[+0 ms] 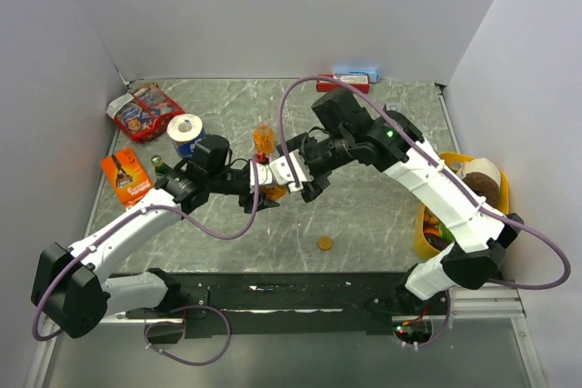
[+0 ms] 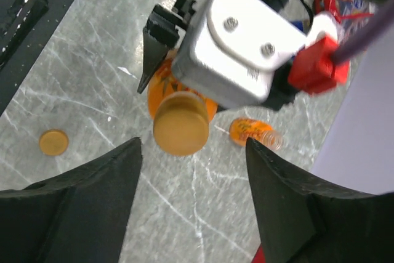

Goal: Screw on the bottle caps

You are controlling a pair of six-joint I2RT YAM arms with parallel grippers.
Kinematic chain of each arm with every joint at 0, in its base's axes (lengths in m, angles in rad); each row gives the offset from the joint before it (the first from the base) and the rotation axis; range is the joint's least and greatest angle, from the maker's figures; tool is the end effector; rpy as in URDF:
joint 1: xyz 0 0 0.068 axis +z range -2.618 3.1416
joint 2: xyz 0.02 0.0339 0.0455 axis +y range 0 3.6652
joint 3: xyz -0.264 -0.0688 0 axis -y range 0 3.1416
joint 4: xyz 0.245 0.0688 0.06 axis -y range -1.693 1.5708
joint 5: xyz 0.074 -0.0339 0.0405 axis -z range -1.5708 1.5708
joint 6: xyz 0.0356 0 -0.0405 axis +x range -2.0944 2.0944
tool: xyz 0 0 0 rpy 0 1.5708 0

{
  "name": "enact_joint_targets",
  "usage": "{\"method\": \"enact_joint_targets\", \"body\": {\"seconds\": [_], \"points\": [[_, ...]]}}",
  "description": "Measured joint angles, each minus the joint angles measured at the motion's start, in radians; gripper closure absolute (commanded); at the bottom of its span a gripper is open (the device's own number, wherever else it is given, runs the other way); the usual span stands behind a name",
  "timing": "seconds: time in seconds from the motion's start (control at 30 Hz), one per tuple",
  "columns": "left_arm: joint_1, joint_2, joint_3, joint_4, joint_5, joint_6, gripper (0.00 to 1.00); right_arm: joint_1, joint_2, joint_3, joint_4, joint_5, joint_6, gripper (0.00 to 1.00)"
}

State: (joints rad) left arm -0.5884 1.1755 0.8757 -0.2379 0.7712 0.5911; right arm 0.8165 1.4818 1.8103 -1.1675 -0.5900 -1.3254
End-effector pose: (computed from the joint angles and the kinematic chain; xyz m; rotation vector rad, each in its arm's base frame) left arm 0.1989 -0.1625 0.2911 1.4842 1.3951 -0.8042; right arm 0.1761 0.2164 0.4352 -2.1102 0.8525 0.4468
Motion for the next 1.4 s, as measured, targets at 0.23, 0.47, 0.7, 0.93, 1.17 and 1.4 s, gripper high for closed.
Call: {"method": "enact_joint_targets", "body": {"seconds": [0.23,0.47,0.7,0.93,1.17,1.4], "points": [[-0.011,0.000,0.004,0.001,-0.001,-0.003,0.99,0.024,0.021,0.000,-0.012,0.003,-0.053,0.33],[-0.011,0.000,0.006,0.005,-0.001,-0.006,0.99,0.037,0.042,-0.003,-0.039,0.026,-0.082,0.38],[-0.011,0.000,0.006,0.019,-0.002,-0.012,0.99,0.041,0.050,-0.003,-0.040,0.040,-0.075,0.53],[-0.011,0.000,-0.008,0.051,-0.029,-0.082,0.99,0.039,0.058,-0.011,0.004,0.065,0.020,0.70],[-0.016,-0.016,-0.096,0.242,-0.251,-0.327,0.99,-0.045,0.268,0.216,-0.020,0.069,0.473,0.79],[-0.036,0.021,-0.104,0.263,-0.440,-0.432,0.99,-0.146,0.376,0.255,0.028,-0.021,0.885,0.34]]}}
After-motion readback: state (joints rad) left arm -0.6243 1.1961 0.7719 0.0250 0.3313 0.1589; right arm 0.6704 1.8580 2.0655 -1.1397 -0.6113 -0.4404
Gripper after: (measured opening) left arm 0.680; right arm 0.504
